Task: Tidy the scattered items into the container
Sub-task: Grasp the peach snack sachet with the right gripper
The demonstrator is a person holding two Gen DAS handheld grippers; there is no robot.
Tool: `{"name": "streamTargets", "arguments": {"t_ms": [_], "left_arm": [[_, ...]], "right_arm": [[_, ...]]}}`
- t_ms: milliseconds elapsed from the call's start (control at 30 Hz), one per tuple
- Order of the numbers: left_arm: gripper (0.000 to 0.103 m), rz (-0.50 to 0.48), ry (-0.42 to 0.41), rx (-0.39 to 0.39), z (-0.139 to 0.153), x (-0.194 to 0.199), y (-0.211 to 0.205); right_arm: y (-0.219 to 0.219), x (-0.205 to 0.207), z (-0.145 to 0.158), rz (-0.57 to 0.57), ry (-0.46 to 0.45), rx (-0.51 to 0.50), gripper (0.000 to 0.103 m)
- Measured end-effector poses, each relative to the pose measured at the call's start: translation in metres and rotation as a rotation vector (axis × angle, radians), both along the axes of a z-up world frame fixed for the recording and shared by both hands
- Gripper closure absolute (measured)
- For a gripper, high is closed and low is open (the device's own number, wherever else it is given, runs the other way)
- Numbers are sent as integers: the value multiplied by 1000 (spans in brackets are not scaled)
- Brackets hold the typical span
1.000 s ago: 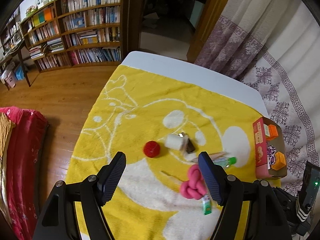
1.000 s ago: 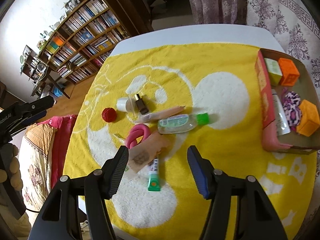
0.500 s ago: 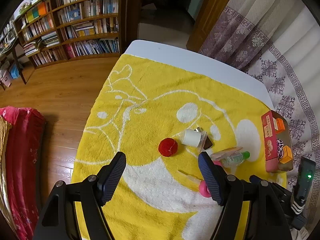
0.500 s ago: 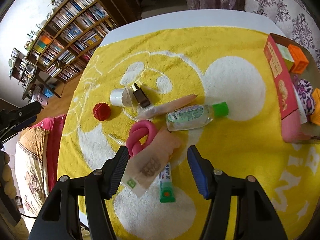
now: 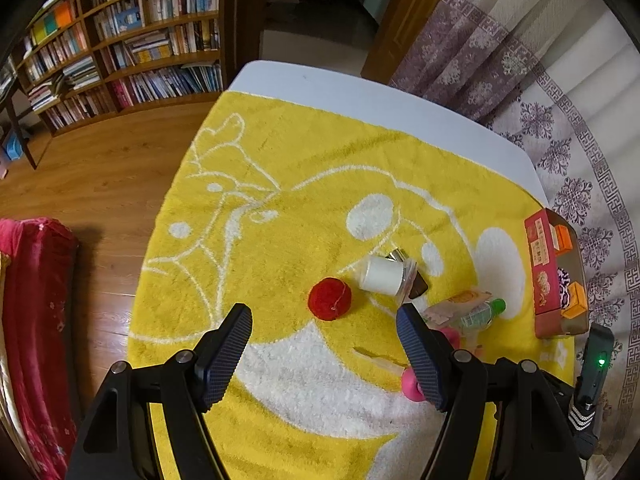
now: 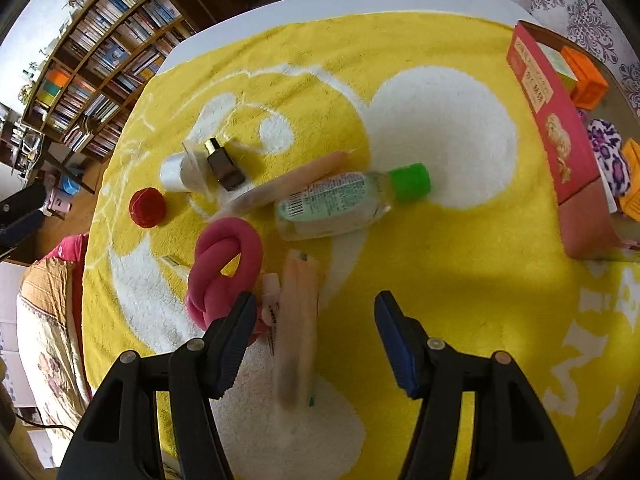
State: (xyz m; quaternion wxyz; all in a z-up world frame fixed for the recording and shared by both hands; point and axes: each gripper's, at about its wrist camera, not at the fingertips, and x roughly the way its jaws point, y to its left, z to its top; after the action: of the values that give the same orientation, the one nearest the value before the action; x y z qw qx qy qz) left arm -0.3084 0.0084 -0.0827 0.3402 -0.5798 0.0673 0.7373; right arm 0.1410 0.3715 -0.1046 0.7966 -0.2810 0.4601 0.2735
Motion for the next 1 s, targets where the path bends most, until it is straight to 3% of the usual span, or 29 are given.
{"name": "streamTargets", "arguments": {"t_ms": [333, 633, 1000], "left_arm": [[27, -39, -3, -11, -7, -6, 14], [27, -52, -21, -35, -20, -8, 19], [27, -57, -17, -65, -29, -10, 21]], "right_arm": [[-1, -2, -5, 18, 0, -33, 38], [-29, 7, 2, -55, -12, -21, 38], [-12, -2, -33, 9, -82, -182, 41]]}}
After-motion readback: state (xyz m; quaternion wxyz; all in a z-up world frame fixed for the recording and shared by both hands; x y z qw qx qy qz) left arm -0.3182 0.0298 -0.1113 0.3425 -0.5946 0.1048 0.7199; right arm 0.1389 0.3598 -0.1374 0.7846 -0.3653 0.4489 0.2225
